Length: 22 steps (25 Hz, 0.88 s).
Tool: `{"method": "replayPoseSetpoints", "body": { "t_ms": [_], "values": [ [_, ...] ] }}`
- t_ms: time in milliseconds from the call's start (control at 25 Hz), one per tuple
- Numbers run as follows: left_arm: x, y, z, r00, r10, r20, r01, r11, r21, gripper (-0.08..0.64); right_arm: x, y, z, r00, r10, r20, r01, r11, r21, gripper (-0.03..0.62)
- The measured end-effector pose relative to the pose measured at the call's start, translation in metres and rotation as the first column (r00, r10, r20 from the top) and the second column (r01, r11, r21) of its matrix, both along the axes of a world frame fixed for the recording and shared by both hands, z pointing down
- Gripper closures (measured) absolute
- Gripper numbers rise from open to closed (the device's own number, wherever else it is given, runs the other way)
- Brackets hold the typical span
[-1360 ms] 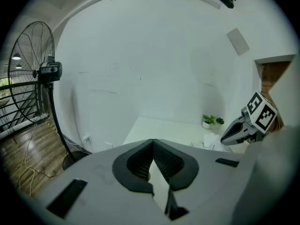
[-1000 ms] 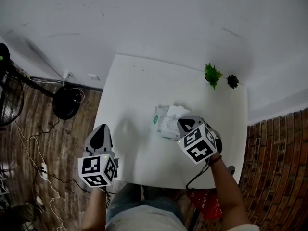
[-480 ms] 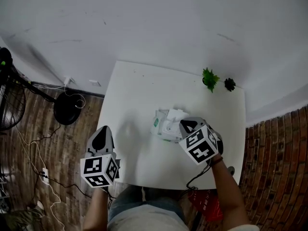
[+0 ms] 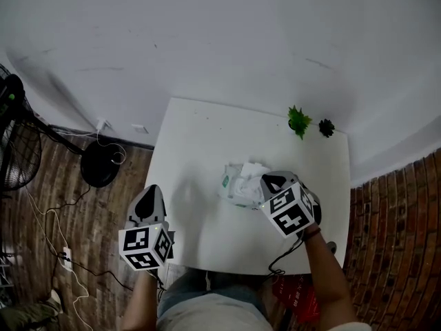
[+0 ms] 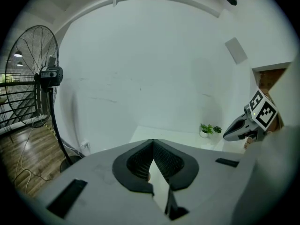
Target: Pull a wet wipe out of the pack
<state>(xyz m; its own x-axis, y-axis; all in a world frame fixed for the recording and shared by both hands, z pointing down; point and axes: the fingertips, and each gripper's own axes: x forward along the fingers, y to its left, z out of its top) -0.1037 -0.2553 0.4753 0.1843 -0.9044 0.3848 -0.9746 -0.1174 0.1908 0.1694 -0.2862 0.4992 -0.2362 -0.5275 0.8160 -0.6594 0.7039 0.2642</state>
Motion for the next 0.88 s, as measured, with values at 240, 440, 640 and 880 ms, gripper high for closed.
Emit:
{"method": "replayPoseSetpoints", "body": {
  "t_ms": [240, 440, 640, 880],
  "values": [
    [0.0, 0.0, -0.008, 1.0, 0.003, -0.006, -0.003, 1.0, 0.02, 0.56, 0.003, -0.003, -0.018, 1.0, 0.018, 0.004, -0.018, 0.999, 0.041, 0.591],
    [0.002, -0.002, -0.016, 1.0, 0.014, -0.018, -0.013, 0.999, 0.037, 0.56, 0.004, -0.002, -0.038, 0.999, 0.033, 0.02, -0.034, 0.996, 0.078, 0.591],
    [0.007, -0.01, -0.028, 0.999, 0.032, -0.03, -0.03, 0.997, 0.066, 0.56, 0.005, -0.004, -0.062, 0.998, 0.054, 0.039, -0.059, 0.99, 0.13, 0.591],
    [0.015, -0.02, -0.046, 0.997, 0.067, -0.036, -0.063, 0.993, 0.105, 0.56, 0.013, -0.004, -0.099, 0.994, 0.087, 0.073, -0.1, 0.975, 0.201, 0.591]
  ]
}}
